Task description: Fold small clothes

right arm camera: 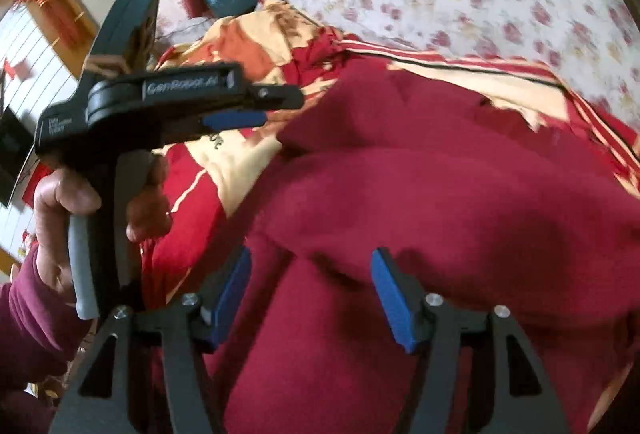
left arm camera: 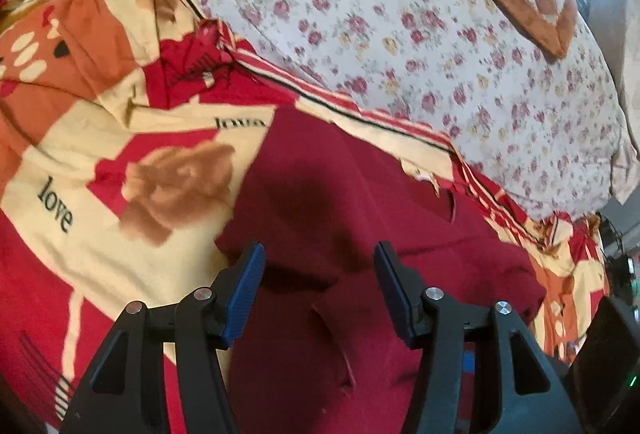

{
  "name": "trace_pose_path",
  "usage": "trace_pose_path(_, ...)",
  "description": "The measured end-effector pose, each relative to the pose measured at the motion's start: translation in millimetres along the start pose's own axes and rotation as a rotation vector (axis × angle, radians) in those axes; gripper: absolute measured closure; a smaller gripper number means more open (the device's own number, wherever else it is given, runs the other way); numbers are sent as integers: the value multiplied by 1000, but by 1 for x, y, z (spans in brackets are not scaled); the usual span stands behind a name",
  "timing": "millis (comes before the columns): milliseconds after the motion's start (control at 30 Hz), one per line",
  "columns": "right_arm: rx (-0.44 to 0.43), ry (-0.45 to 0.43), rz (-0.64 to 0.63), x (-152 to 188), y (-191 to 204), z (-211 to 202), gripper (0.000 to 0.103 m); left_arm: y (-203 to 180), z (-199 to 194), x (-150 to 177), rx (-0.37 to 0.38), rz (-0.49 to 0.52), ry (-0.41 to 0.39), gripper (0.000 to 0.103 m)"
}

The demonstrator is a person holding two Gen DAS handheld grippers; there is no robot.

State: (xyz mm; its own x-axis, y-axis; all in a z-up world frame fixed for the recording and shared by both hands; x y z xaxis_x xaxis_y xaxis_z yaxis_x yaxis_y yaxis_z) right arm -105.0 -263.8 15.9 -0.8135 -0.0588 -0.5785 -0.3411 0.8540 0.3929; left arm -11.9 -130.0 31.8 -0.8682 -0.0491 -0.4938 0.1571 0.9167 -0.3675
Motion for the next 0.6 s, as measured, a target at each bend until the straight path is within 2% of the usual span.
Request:
trace_pose_path(133,31,-46,51,12,-17,-38,38,-8,-5,19,-16,66,7,67)
trace_pose_path(267,97,-96,115,25,-45,-76,37,-22,13,46,-76,157,85,69)
trace_pose_path(333,123,-120,164,30,-60,-91,36,-26,25,59,-100,186,119,88)
trace_pose_path(400,153,-142,217,38,-78,-106,36,-27,26,62,-122,204,98,95)
trace_pose_path(467,202,-175,266,45,-99,-124,36,-29,19,57,-104,201,73,102)
trace_pose_path(600,335,-203,339,56,-138,-154,33,-41,-14,22,-52,215,-36,103)
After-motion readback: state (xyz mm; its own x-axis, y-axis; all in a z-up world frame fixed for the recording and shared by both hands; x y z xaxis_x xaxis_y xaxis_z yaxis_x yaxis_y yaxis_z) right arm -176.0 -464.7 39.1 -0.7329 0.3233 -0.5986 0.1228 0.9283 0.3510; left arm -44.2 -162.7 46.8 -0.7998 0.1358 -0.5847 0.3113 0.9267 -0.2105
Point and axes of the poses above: each gripper's, at about its wrist camera, not at the fingertips, and z roughly the way its jaws point, y to its left, x to its underside, the point moved 6 cm from there along z, roughly the way its jaws point, and after that the axes turned 2 degrees about -z, right-handed, at the moved point
